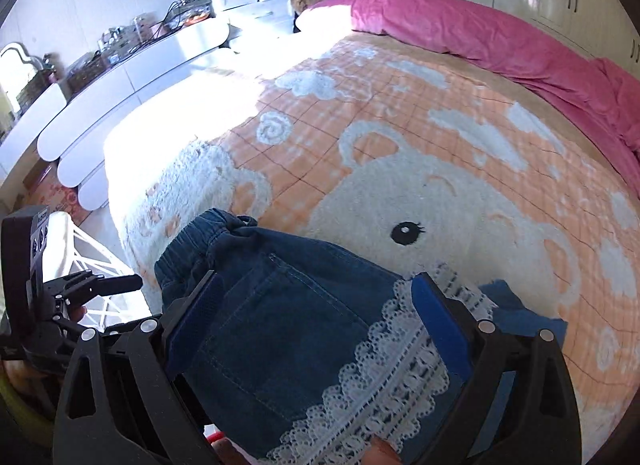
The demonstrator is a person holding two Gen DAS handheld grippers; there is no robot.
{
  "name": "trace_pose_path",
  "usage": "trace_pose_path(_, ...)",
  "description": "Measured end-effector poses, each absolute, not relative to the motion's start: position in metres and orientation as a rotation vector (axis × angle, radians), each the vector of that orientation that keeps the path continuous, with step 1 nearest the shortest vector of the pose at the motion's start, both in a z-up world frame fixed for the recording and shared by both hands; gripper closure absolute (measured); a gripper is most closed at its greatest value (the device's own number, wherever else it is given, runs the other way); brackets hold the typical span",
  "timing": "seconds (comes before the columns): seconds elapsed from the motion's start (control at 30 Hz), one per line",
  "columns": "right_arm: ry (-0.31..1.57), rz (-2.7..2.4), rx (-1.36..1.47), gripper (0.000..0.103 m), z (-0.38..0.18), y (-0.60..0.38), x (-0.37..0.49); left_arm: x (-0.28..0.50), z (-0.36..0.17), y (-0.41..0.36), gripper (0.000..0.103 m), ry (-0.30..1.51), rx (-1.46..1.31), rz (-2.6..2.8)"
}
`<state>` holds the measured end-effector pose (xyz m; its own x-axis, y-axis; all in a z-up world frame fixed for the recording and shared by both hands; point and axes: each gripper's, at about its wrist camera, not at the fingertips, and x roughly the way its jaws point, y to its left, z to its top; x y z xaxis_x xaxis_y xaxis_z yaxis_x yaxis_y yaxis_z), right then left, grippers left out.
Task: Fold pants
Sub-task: 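Grasp the elastic waistband with the left gripper and lift it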
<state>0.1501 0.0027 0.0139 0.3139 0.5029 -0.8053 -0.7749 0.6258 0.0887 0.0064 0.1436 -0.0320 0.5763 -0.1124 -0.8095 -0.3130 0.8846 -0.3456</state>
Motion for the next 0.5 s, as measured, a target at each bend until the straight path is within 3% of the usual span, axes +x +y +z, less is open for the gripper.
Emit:
trace_pose_path(0.2, 0.971, 0.935, -0.366, 0.009, 0.004, 0.029, 0.16, 0.02, -0.037, 0.131, 0.037, 0.97, -0.493, 0.073)
trace_pose_path(0.33, 1.023, 0.975, -0.359, 0.009, -0.006, 0.043, 0.169, 0.028, -0.043, 0.132, 0.052, 0.969, -0.523, 0.048)
trace_pose_path(0.5, 1.055, 1.088, -0.375, 0.013, -0.012, 0.065, 0.165, 0.032, -0.052, 0.134, 0.058, 0.985, -0.551, 0.04)
